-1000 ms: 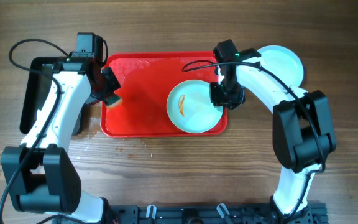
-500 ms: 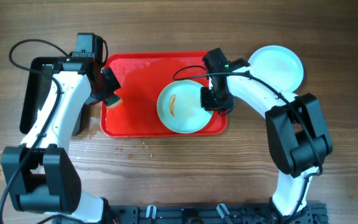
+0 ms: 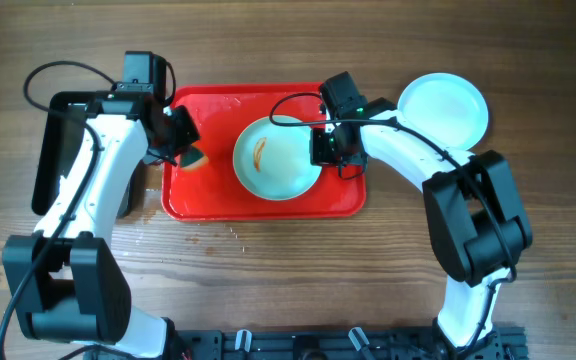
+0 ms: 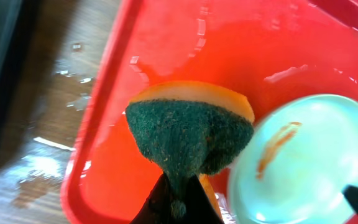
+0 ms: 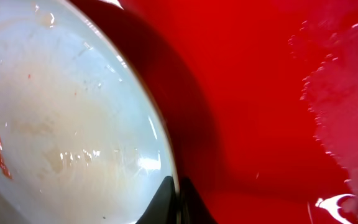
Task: Clean dirty plates on tray and stack at the side
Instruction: 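Scrub the last plate with the sponge in the left gripper, then lift the last plate with the right gripper and move it right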
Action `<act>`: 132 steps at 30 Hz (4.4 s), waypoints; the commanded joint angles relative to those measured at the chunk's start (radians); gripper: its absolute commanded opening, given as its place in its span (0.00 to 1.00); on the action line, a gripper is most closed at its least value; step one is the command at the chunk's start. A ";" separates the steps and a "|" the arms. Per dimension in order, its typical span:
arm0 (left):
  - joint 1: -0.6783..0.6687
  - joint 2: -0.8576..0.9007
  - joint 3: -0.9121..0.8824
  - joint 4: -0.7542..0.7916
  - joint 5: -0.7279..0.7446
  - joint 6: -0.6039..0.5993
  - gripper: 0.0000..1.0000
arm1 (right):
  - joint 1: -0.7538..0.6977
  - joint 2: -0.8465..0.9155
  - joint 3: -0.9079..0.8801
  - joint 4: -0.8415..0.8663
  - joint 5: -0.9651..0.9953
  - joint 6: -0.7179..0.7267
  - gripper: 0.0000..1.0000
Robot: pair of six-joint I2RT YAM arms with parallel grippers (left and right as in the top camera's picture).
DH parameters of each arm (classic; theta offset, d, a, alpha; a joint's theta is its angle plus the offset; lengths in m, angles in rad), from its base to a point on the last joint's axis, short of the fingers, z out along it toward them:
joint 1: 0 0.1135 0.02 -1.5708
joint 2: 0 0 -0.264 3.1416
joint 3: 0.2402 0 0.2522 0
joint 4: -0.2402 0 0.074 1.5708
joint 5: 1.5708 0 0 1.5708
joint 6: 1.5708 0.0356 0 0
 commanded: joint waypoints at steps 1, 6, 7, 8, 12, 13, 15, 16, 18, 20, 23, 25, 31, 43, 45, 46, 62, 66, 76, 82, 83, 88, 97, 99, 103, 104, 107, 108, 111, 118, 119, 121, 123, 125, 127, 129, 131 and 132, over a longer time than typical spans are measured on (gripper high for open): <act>-0.058 -0.005 0.003 0.026 0.056 0.043 0.04 | 0.038 0.013 -0.002 0.051 -0.009 0.073 0.04; -0.162 0.007 0.003 0.103 0.055 0.044 0.04 | 0.050 0.013 -0.002 0.126 -0.049 0.077 0.04; -0.173 0.026 0.003 0.123 0.055 0.046 0.04 | 0.050 0.013 -0.002 0.146 -0.077 0.048 0.04; -0.181 0.053 0.003 0.135 0.055 0.046 0.04 | 0.050 0.013 -0.002 0.166 -0.105 0.004 0.04; -0.216 0.146 0.003 0.139 0.078 0.046 0.04 | 0.050 0.013 -0.002 0.167 -0.114 -0.047 0.04; -0.233 0.165 0.003 0.147 0.077 0.046 0.04 | 0.050 0.013 -0.002 0.162 -0.124 -0.047 0.04; -0.261 0.197 0.003 0.172 0.078 0.041 0.04 | 0.053 0.013 -0.002 0.159 -0.147 -0.047 0.04; -0.274 0.208 0.003 0.176 0.078 0.041 0.04 | 0.057 0.013 -0.002 0.155 -0.146 -0.047 0.04; -0.298 0.221 0.003 0.179 0.078 0.034 0.04 | 0.060 0.013 -0.002 0.150 -0.147 -0.039 0.04; -0.313 0.222 0.003 0.186 0.077 0.034 0.04 | 0.060 0.013 -0.002 0.138 -0.146 -0.038 0.04; -0.322 0.233 0.003 0.206 0.058 0.035 0.04 | 0.060 0.013 -0.002 0.094 -0.082 -0.014 0.04; -0.322 0.260 0.003 0.204 0.002 0.035 0.04 | 0.060 0.013 -0.002 0.096 -0.083 0.005 0.04; -0.314 0.344 0.003 0.130 -0.180 0.035 0.04 | 0.060 0.013 -0.002 0.084 -0.083 0.005 0.05; -0.206 0.240 0.199 -0.082 -0.275 0.035 0.04 | 0.060 0.013 -0.002 0.076 -0.082 0.005 0.04; -0.206 0.188 0.201 -0.028 -0.138 0.035 0.04 | 0.060 0.013 -0.002 0.073 -0.082 0.005 0.04; -0.207 0.191 0.200 -0.015 -0.101 0.035 0.04 | 0.060 0.013 -0.002 0.073 -0.082 0.005 0.04; -0.312 0.369 0.076 0.023 -0.054 0.034 0.04 | 0.060 0.013 -0.002 0.052 -0.082 0.004 0.04; -0.248 0.369 0.079 -0.066 -0.336 0.034 0.04 | 0.060 0.013 -0.002 0.026 -0.013 0.032 0.04; -0.178 0.214 0.266 -0.227 -0.458 -0.105 0.04 | 0.060 0.013 -0.002 0.020 0.001 0.032 0.04; -0.199 0.210 0.176 -0.091 -0.013 -0.056 0.04 | 0.060 0.013 -0.002 0.020 0.000 0.032 0.04; -0.209 0.210 0.148 -0.055 0.042 -0.055 0.04 | 0.060 0.013 -0.002 0.020 0.000 0.033 0.04; -0.291 0.219 0.024 0.099 0.135 -0.056 0.04 | 0.060 0.013 -0.002 0.020 0.000 0.033 0.04; -0.349 0.221 -0.015 0.165 0.016 -0.062 0.04 | 0.060 0.013 -0.002 0.012 0.000 0.035 0.04; -0.349 0.221 -0.049 0.190 0.014 -0.063 0.04 | 0.060 0.013 -0.002 0.008 0.000 0.035 0.04; -0.346 0.221 -0.123 0.209 -0.169 -0.062 0.04 | 0.060 0.013 -0.002 -0.002 0.000 0.031 0.04; -0.340 0.221 -0.132 0.204 -0.220 -0.058 0.04 | 0.060 0.013 -0.002 -0.004 0.000 0.030 0.04; -0.304 0.221 -0.133 0.193 -0.449 -0.058 0.04 | 0.060 0.013 -0.002 -0.010 0.000 0.030 0.04; -0.297 0.220 -0.130 0.199 -0.509 -0.058 0.04 | 0.060 0.013 -0.002 -0.013 0.000 0.030 0.04; -0.294 0.216 -0.068 0.192 -0.642 -0.059 0.04 | 0.059 0.013 -0.002 -0.014 0.001 0.030 0.05; -0.293 -0.023 0.109 0.056 -0.637 -0.064 0.04 | 0.058 0.013 0.008 -0.015 0.006 0.022 0.04; -0.293 -0.059 0.109 0.026 -0.610 -0.063 0.04 | 0.056 0.007 0.024 -0.021 0.012 0.016 0.04; -0.293 -0.082 0.108 -0.042 -0.497 -0.063 0.04 | 0.053 -0.025 0.067 -0.024 0.048 -0.011 0.04; -0.293 -0.072 0.082 -0.060 -0.441 -0.064 0.04 | 0.053 -0.071 0.129 -0.071 0.145 -0.047 0.04; -0.291 -0.071 0.035 -0.038 -0.441 -0.064 0.04 | 0.053 -0.114 0.228 -0.164 0.288 -0.116 0.04; -0.283 -0.071 0.003 -0.028 -0.441 -0.064 0.04 | 0.053 -0.161 0.319 -0.227 0.471 -0.212 0.04; -0.254 -0.071 -0.005 -0.028 -0.440 -0.064 0.04 | 0.053 -0.190 0.363 -0.257 0.611 -0.269 0.04; -0.197 -0.071 -0.009 -0.028 -0.395 -0.063 0.04 | 0.060 -0.222 0.364 -0.256 0.650 -0.391 0.04; -0.173 -0.071 -0.009 -0.027 -0.362 -0.063 0.04 | 0.066 -0.225 0.364 -0.256 0.682 -0.403 0.04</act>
